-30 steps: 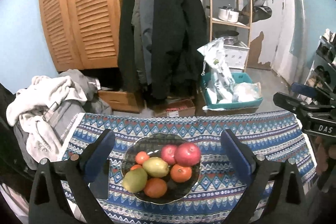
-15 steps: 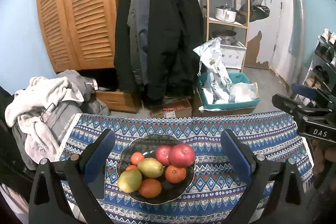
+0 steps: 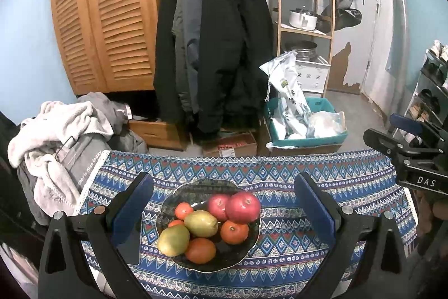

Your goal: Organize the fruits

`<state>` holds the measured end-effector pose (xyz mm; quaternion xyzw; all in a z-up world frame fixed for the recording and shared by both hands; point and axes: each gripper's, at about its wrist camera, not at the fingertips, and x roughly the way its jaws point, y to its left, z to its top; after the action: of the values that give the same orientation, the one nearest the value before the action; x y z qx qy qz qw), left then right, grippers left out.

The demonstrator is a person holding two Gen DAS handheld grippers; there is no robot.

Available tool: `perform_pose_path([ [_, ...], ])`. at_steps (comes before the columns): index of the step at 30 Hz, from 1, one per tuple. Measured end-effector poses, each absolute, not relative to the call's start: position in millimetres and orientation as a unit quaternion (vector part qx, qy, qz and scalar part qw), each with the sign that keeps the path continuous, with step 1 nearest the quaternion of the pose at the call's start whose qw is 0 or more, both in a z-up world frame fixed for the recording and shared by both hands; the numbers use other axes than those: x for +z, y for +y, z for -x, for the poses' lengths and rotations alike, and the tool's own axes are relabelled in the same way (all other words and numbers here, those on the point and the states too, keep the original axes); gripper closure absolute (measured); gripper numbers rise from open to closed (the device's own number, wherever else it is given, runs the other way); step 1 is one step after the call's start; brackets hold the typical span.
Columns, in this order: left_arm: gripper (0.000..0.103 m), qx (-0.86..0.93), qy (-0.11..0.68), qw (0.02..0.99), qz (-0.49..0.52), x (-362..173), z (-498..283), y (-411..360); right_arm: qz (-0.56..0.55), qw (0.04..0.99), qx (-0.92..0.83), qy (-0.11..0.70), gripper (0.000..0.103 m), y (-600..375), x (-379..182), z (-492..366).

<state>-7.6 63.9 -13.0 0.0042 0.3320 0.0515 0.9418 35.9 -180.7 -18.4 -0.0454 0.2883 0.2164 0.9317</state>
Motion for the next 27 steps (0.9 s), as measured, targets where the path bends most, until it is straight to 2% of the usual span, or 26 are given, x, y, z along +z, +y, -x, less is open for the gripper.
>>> perform_pose_path([
  [27, 0.002, 0.059, 0.327, 0.943, -0.003, -8.0, 7.7, 65.1, 0.047, 0.932, 0.216, 0.286, 0.011, -183.3, -19.1, -34.5],
])
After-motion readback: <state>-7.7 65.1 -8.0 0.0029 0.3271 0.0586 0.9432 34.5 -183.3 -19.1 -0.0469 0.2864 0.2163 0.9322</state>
